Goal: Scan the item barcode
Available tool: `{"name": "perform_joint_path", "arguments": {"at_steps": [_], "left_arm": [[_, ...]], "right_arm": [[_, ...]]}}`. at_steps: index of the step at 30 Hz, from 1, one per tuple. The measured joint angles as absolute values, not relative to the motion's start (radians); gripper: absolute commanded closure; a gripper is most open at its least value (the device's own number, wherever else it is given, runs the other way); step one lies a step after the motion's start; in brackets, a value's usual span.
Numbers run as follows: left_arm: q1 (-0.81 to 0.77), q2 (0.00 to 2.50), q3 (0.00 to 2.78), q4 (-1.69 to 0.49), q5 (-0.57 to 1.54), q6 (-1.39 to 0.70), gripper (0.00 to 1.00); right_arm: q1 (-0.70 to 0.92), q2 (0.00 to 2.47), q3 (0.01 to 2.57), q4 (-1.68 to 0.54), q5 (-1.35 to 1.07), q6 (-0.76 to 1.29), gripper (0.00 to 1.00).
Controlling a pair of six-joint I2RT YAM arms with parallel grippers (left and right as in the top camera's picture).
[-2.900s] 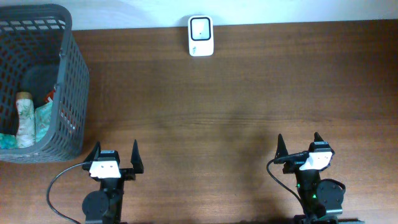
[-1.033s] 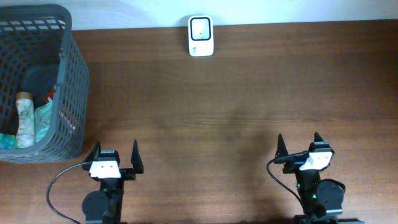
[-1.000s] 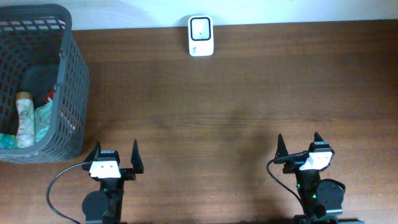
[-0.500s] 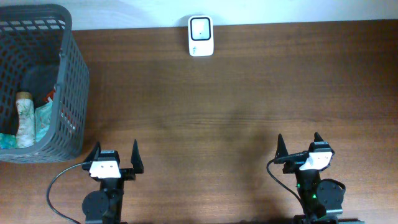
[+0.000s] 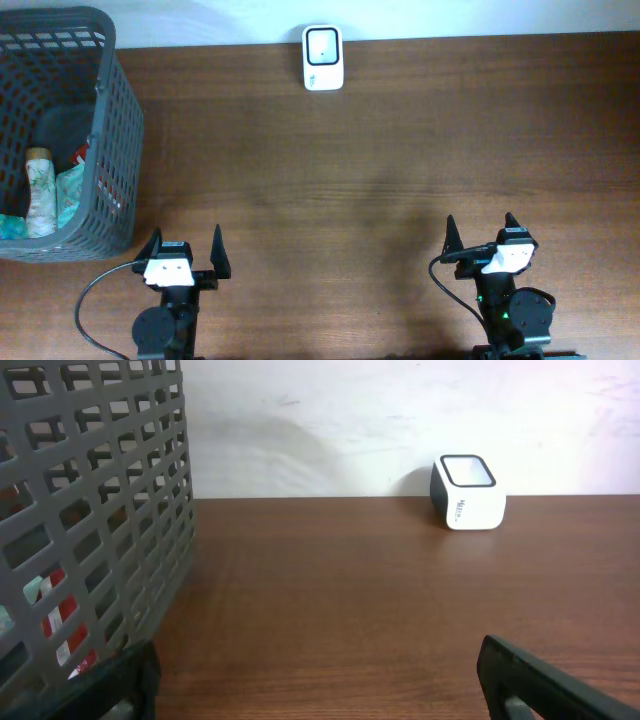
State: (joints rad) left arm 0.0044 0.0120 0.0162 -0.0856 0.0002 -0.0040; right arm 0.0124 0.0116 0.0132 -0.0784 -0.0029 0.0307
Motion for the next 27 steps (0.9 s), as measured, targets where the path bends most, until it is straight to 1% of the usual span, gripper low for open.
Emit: {"name": "perform_joint_path", "arguments": {"at_steps": [21,27], "left_arm": [[0.004,0.012,0.016,-0.086,0.0,-0.004,0.01],[0.004,0.012,0.016,-0.086,-0.011,0.073,0.01]], "right_arm": [[0.012,0.012,0.013,-0.078,-0.003,0.031,0.01],[0.012,0.012,0.013,-0.078,-0.003,0.03,0.01]]}}
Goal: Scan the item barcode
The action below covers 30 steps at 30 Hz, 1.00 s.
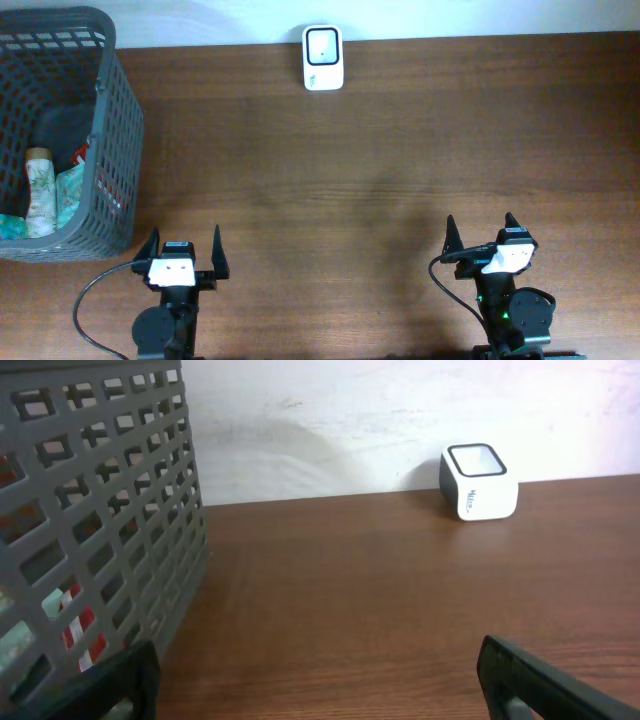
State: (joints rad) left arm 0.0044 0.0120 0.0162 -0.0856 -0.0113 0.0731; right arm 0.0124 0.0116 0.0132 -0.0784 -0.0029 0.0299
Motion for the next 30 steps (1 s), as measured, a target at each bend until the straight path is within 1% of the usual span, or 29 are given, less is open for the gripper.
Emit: {"name": "perform_joint_path", "arguments": {"at_steps": [4,7,10,12,13,16,17,18,20,22,23,27,28,30], "left_arm": [[0.004,0.012,0.014,-0.057,-0.006,0.087,0.01],[0.007,0.013,0.009,0.195,0.125,0.087,0.01],[0.008,0.012,0.012,0.53,0.283,0.083,0.01],[0.008,0.01,0.025,0.656,0.315,0.078,0.01],[0.008,0.011,0.039,0.691,0.313,0.075,0.01],[0.008,0.064,0.168,0.688,0.268,0.08,0.01],[0.008,0.137,0.282,0.691,0.233,0.104,0.01],[0.008,0.164,0.326,0.695,0.22,0.114,0.01],[0.008,0.299,0.499,0.696,0.178,0.157,0.01],[0.008,0.465,0.683,0.654,0.143,0.185,0.01],[0.008,0.547,0.779,0.6,0.121,0.193,0.01],[0.039,0.964,1.296,0.084,0.027,0.22,0.01],[0.07,1.082,1.458,-0.118,0.026,0.224,0.01],[0.144,1.296,1.723,-0.363,0.039,0.227,0.01]], "right_arm": [[0.012,0.012,0.013,-0.078,-0.003,0.031,0.01],[0.012,0.012,0.013,-0.078,-0.003,0.031,0.01],[0.012,0.012,0.013,-0.078,-0.003,0.031,0.01],[0.012,0.012,0.013,-0.078,-0.003,0.031,0.01],[0.012,0.012,0.013,-0.078,-0.002,0.031,0.01],[0.012,0.011,0.013,-0.078,-0.003,0.03,0.01],[0.012,0.011,0.013,-0.078,-0.003,0.031,0.01],[0.012,0.012,0.013,-0.078,-0.003,0.031,0.01],[0.012,0.011,0.013,-0.079,-0.002,0.031,0.01],[0.012,0.011,0.013,-0.077,-0.002,0.03,0.01],[0.012,0.011,0.013,-0.078,-0.001,0.03,0.01],[0.012,0.011,0.013,-0.079,0.0,0.031,0.01],[0.012,0.011,0.013,-0.078,0.0,0.031,0.01],[0.012,0.012,0.013,-0.078,0.0,0.03,0.01]]}}
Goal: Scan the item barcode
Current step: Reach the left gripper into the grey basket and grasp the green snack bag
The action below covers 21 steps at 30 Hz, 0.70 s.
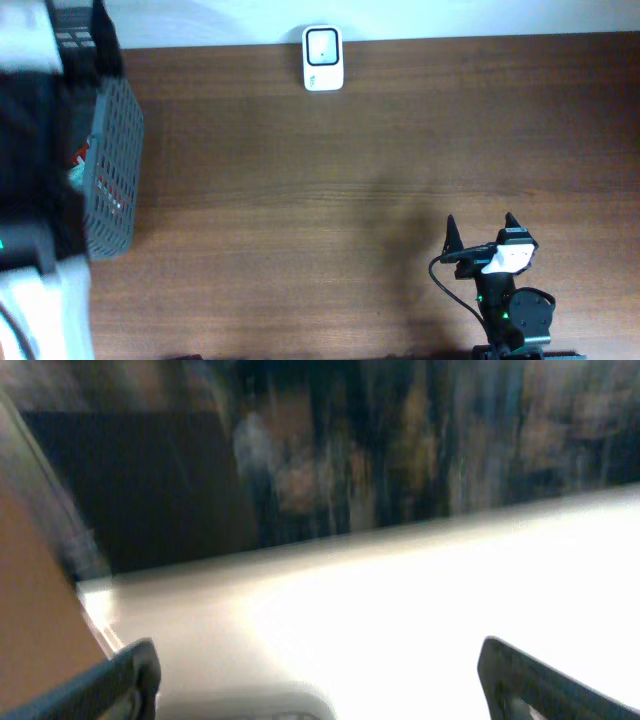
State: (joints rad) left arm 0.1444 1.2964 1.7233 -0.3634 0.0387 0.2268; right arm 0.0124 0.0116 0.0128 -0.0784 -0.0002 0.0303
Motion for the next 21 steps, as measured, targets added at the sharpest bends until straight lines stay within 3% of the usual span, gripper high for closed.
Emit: {"name": "perform_joint_path", "arguments": {"at_steps": [4,8,21], "left_arm": [[0.335,1.655,2.102,-0.723,0.118,0.229,0.01],[0.473,1.774,2.148,-0.937,0.134,0.229,0.01],[0.587,1.819,2.084,-1.059,-0.117,0.239,0.01]], "right_arm": [[0.012,0.01,0.013,-0.078,0.0,0.03,0.01],[0.012,0.01,0.013,-0.078,0.0,0.031,0.01],[0.012,0.01,0.013,-0.078,0.0,0.03,0.01]]}}
